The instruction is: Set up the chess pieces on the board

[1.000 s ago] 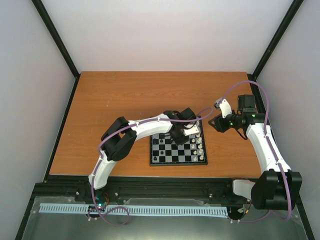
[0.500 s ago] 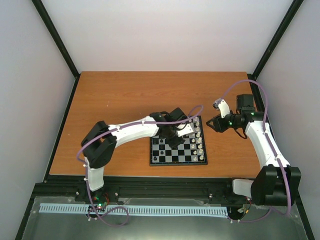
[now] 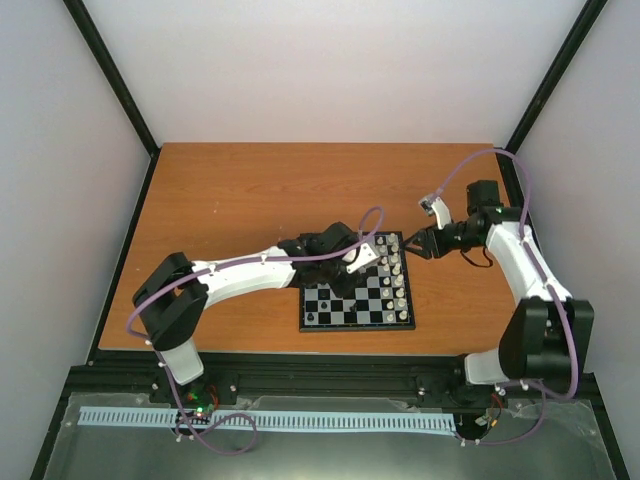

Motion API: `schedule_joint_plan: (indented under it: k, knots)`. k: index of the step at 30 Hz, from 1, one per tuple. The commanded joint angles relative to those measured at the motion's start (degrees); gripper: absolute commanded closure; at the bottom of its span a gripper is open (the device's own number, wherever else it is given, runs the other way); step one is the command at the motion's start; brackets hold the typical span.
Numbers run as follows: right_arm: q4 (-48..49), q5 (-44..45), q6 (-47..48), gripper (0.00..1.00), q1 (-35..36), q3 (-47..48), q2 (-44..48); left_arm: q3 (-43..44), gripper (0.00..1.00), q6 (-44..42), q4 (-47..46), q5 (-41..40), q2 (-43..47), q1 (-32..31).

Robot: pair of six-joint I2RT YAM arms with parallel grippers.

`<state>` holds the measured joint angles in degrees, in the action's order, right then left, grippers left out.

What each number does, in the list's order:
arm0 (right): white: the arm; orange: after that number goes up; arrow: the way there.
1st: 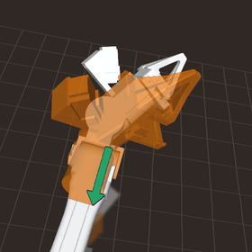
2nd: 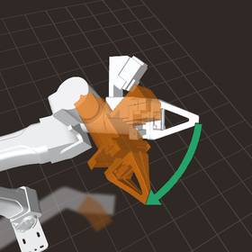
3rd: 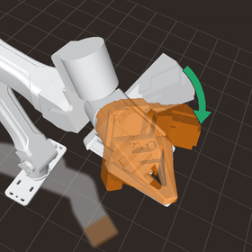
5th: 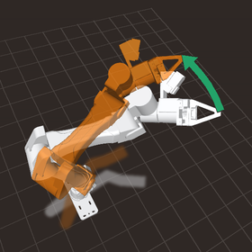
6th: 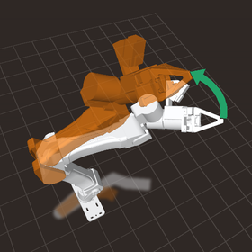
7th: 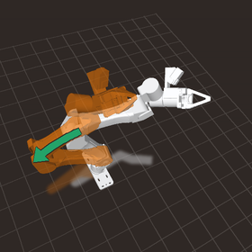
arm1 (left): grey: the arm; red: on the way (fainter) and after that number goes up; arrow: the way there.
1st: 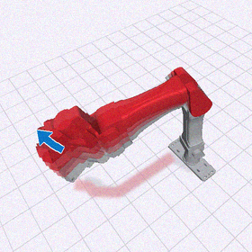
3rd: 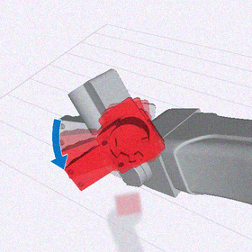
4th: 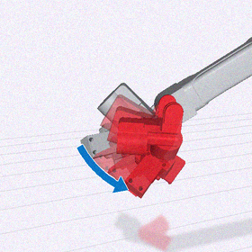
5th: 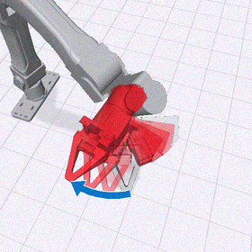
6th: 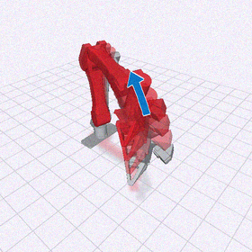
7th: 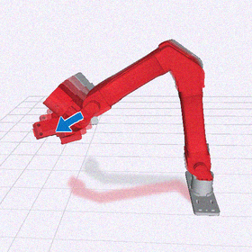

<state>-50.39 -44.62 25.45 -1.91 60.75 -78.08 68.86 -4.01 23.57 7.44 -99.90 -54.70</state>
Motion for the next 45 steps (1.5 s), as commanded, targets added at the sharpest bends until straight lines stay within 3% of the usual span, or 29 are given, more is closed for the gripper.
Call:
schedule_joint_plan:
  k: [1, 5, 11, 20, 27, 39, 43, 45]
  knots:
    - [-8.3, -13.0, 0.8, 0.53, -0.2, 5.4, -8.4, -2.2, 0.83, 4.4, -10.5, -2.8, 4.9, -0.3]
    - [-14.5, -18.4, 3.9, 0.54, 2.1, 8.6, -14.9, -4.0, 0.83, 5.4, -12.3, -4.1, 6.9, -0.3]
    - [-15.7, -20.2, 4.8, 0.54, 7.5, 9.1, -18.2, -4.4, 0.83, 5.5, -12.8, -3.7, 7.5, -0.3]
    - [-19.0, -23.2, 7.6, 0.58, 9.6, 10.9, -22.7, -4.3, 0.83, 5.4, -13.6, -3.3, 8.0, -0.3]
    - [-20.9, -24.9, 9.7, 0.67, 10.2, 11.9, -25.4, -4.0, 0.82, 5.2, -13.6, -2.5, 7.8, -0.3]
    - [-22.8, -26.8, 12.3, 0.92, 10.8, 12.9, -27.4, -3.9, 0.81, 5.2, -14.2, -2.0, 6.9, -0.3]
    - [-22.9, -26.9, 12.9, 0.97, 10.8, 13.3, -27.5, -3.6, 0.67, 5.5, -13.5, -3.3, 6.9, -0.3]
    - [-22.7, -26.6, 13.0, 0.97, 10.8, 13.6, -27.3, -3.3, 0.54, 6.3, -12.6, -4.9, 7.2, -0.3]
